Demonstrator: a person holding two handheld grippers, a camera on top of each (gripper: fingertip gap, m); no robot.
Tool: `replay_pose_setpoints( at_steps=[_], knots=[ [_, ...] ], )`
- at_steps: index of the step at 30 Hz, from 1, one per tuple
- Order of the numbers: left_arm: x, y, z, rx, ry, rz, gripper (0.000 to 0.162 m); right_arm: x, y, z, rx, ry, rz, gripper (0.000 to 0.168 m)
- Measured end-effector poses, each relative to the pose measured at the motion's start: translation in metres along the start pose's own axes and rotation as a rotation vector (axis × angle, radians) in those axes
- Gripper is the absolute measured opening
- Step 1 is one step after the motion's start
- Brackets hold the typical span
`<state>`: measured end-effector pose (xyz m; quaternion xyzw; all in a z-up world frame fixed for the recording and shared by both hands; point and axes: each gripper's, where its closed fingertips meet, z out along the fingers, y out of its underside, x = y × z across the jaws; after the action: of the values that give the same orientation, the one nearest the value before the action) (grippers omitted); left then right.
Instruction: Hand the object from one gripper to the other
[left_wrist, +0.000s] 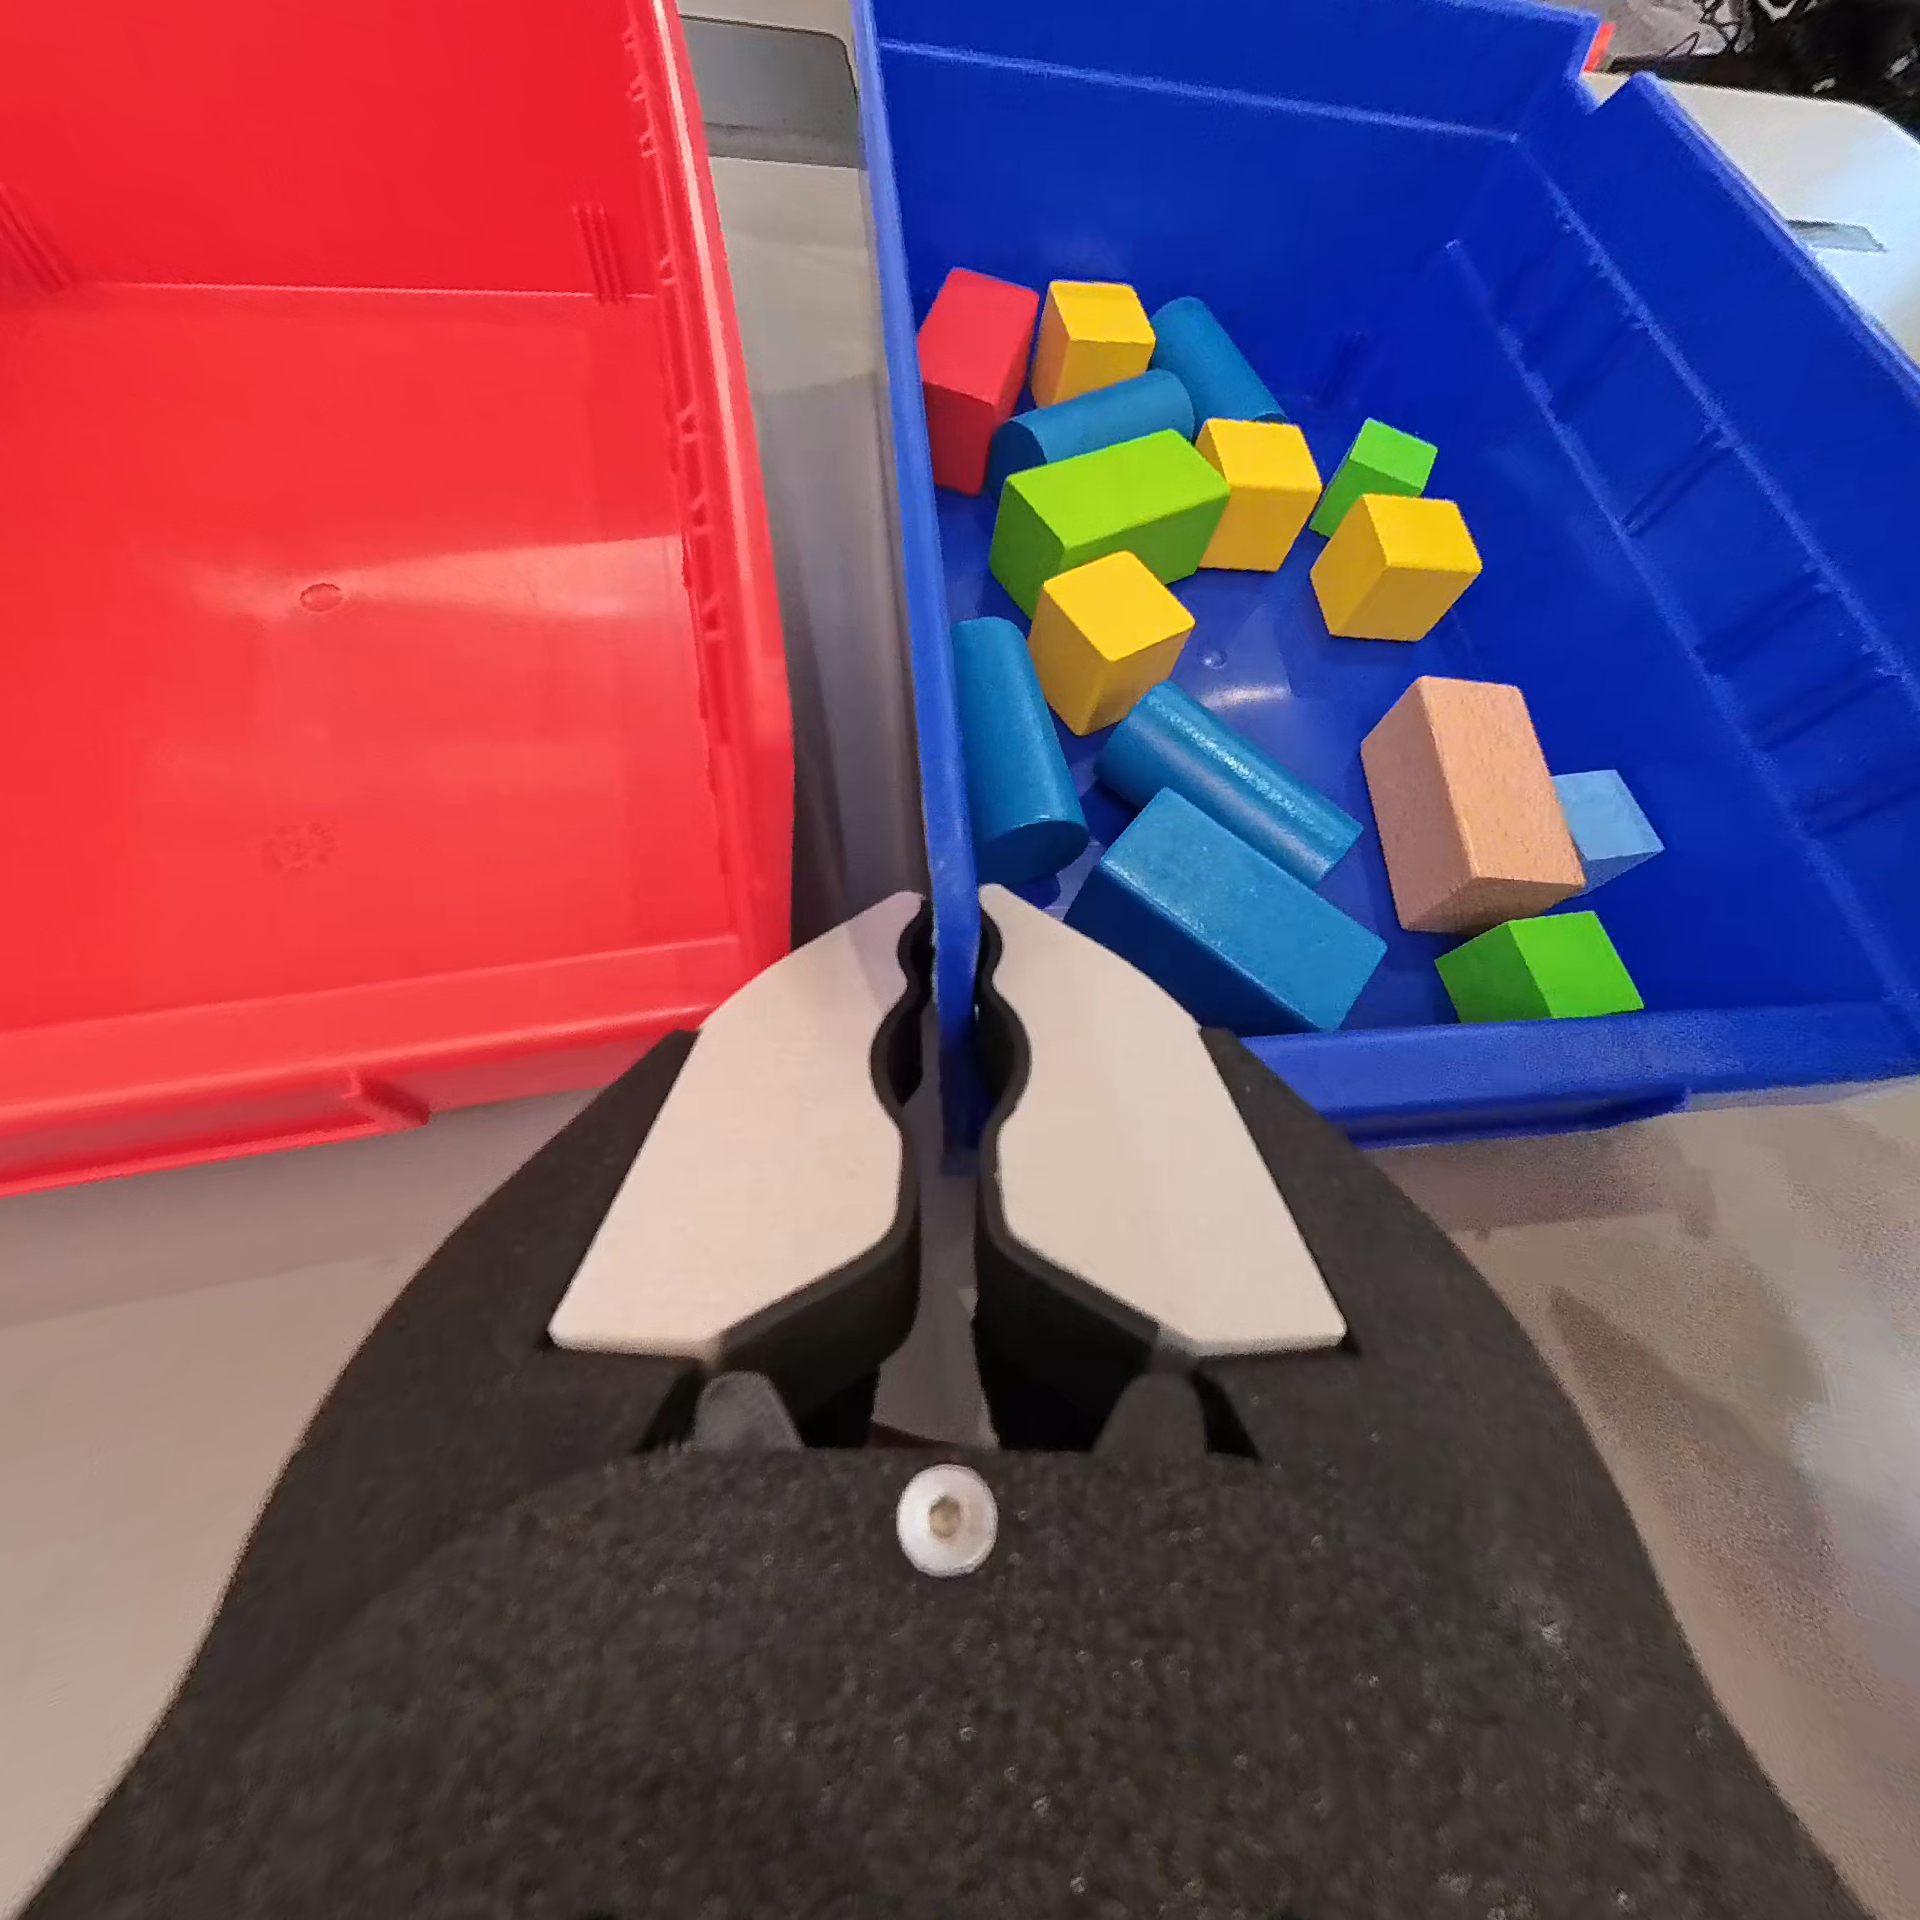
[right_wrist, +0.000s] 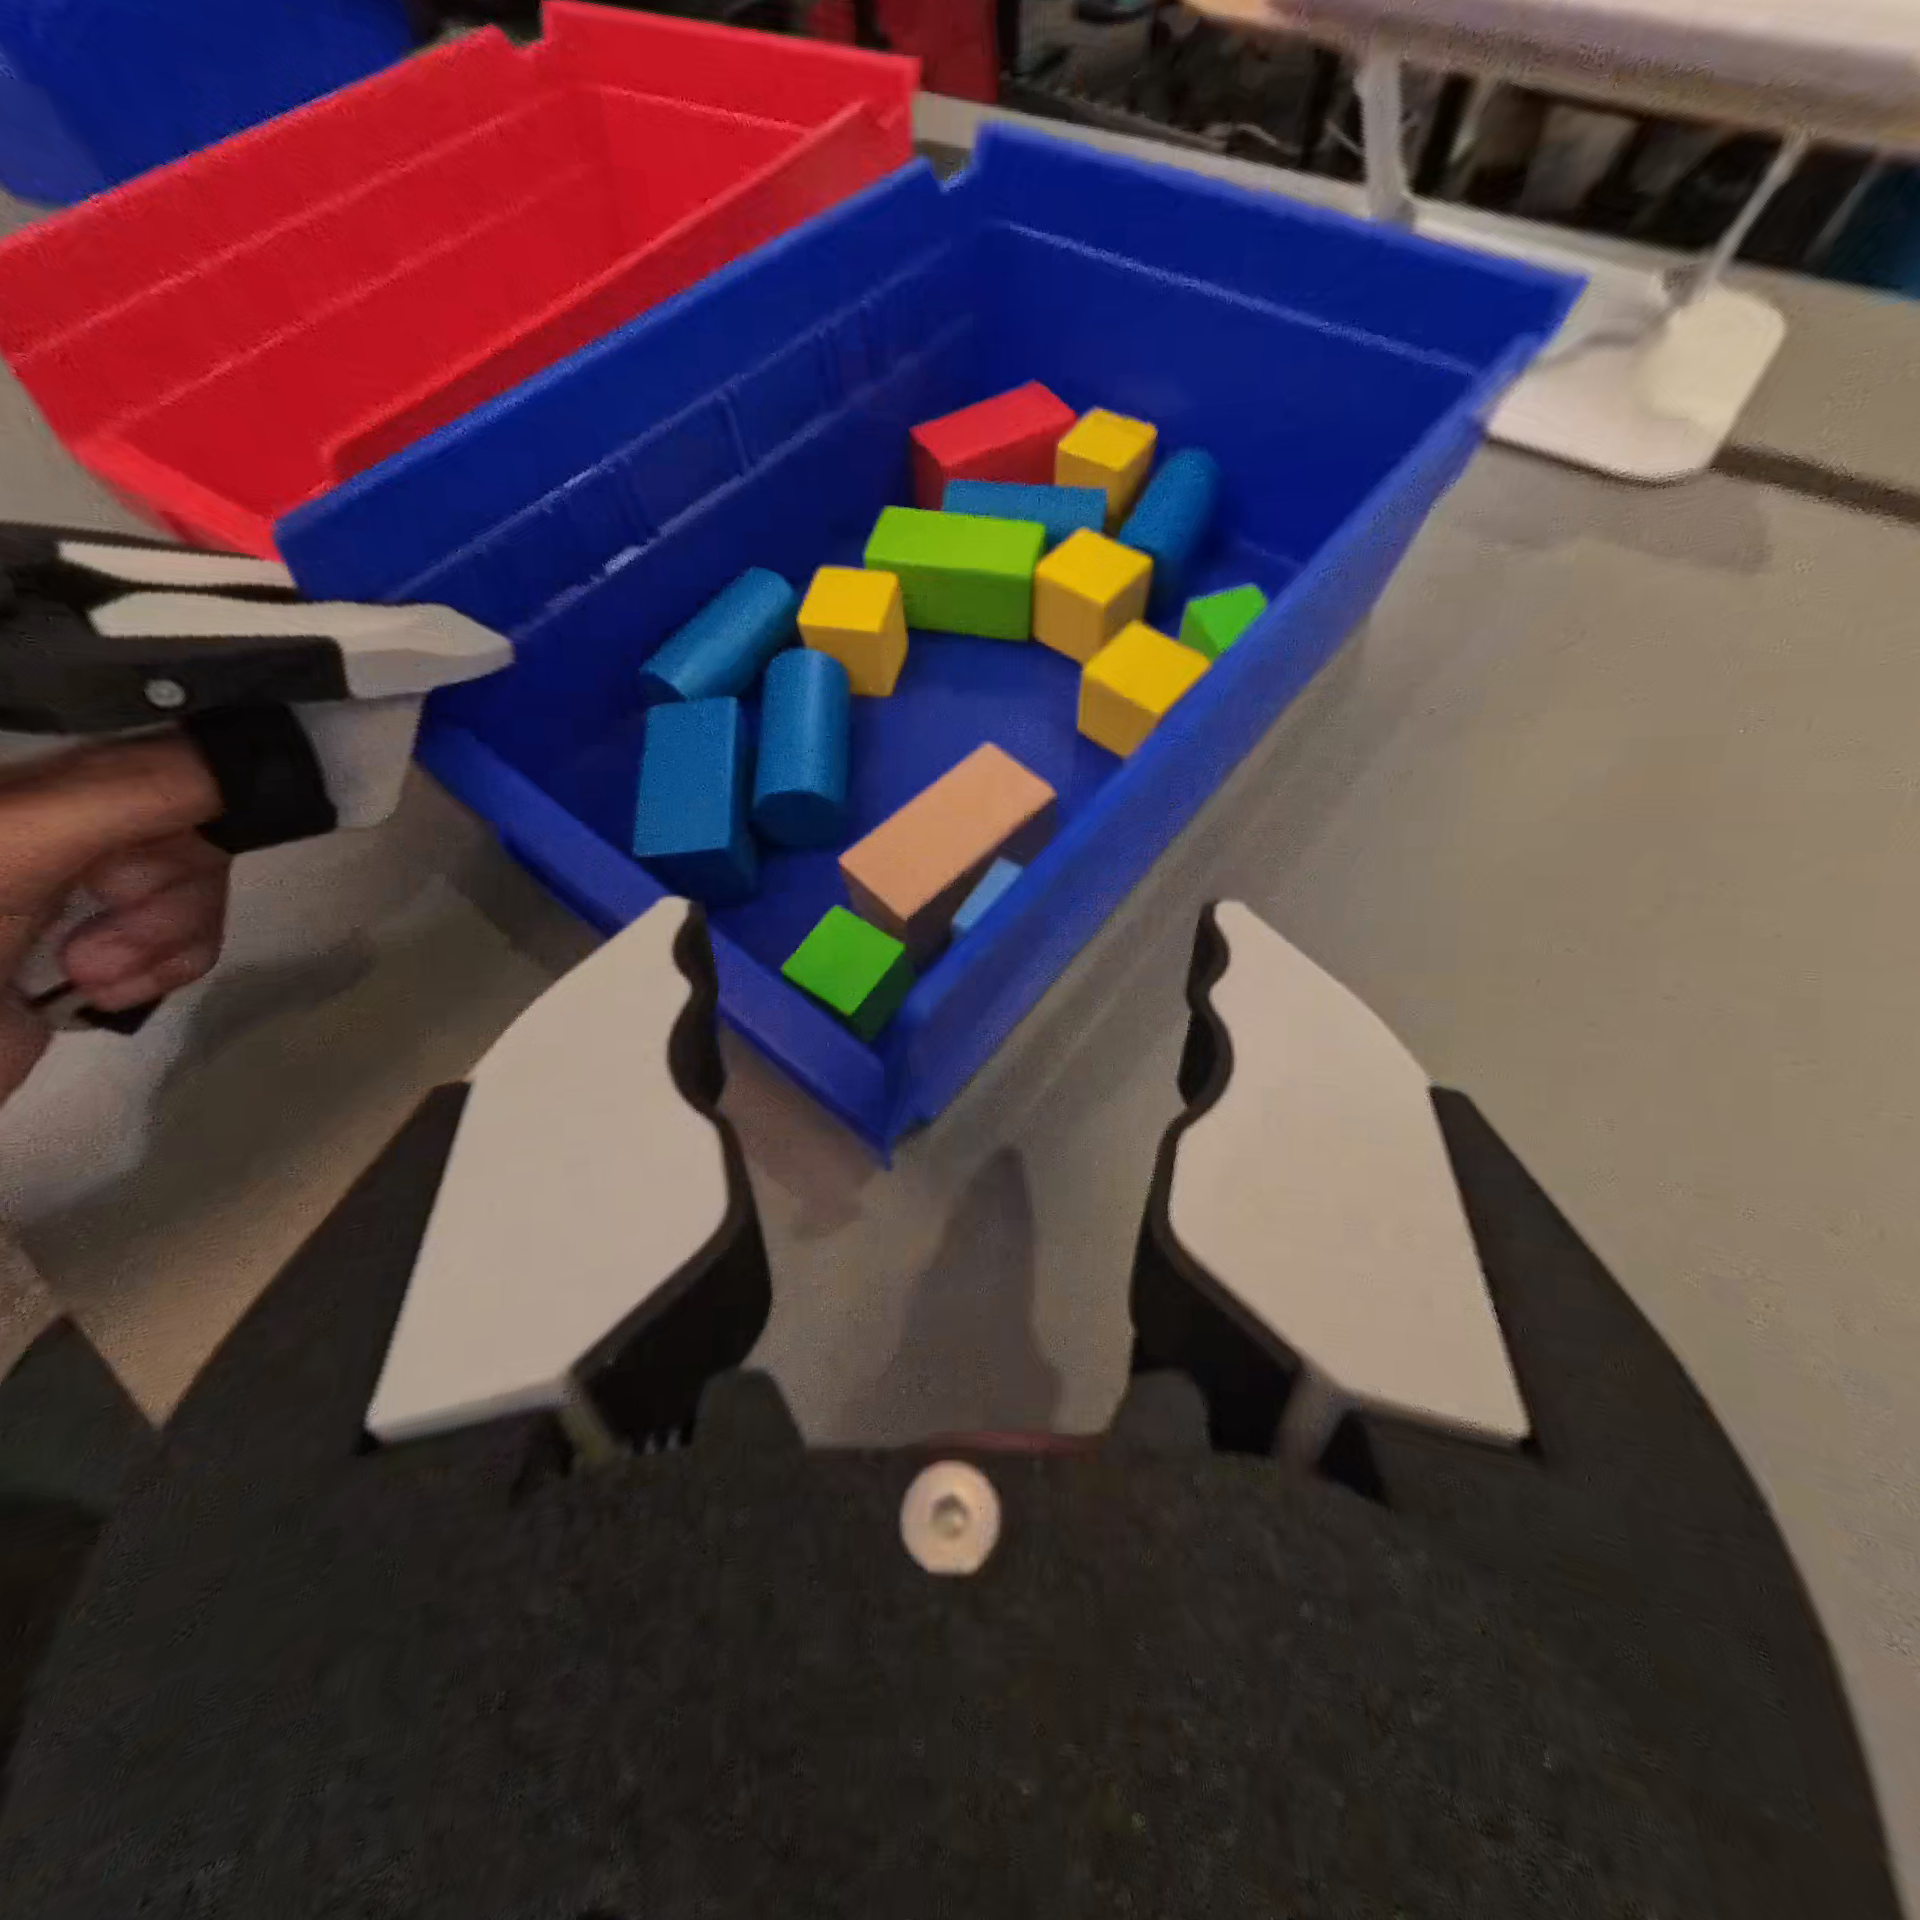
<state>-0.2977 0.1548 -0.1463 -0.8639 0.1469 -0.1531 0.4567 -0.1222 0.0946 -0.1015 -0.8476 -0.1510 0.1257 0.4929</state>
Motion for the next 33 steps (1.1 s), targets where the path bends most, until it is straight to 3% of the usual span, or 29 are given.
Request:
replay_pose_setpoints(
  at_steps=[3, 4, 6, 8, 13, 21, 24, 33],
  knots=[
    [0.0, 0.0, 0.0, -0.003, -0.006, -0.007, 0.004, 0.004, 0.035, 0.02, -0.026, 0.091, 0.092, 0.08],
    [0.001, 0.0, 0.001, -0.004, -0.006, -0.008, 0.004, 0.01, 0.042, 0.03, -0.053, 0.148, 0.085, 0.065],
    [0.001, -0.001, 0.002, -0.005, -0.015, -0.002, 0.004, 0.003, 0.038, 0.04, -0.062, 0.092, 0.155, 0.033],
    [0.004, -0.006, 0.0, 0.007, -0.004, -0.022, 0.004, 0.01, 0.029, 0.033, -0.114, 0.141, 0.202, 0.02],
    [0.017, -0.023, -0.022, 0.125, -0.036, 0.019, 0.002, 0.017, -0.022, 0.001, 0.034, 0.289, 0.031, 0.014],
    [0.024, -0.007, -0.011, 0.037, -0.04, 0.042, 0.002, 0.028, 0.01, 0.006, -0.017, 0.307, 0.108, 0.011],
    [0.014, -0.01, -0.002, 0.041, -0.075, 0.052, 0.002, 0.029, 0.021, 0.023, -0.045, 0.292, 0.15, 0.01],
    [-0.006, -0.009, 0.008, 0.03, -0.08, -0.006, 0.004, 0.023, 0.021, 0.051, -0.035, 0.27, 0.138, 0.011]
  ],
)
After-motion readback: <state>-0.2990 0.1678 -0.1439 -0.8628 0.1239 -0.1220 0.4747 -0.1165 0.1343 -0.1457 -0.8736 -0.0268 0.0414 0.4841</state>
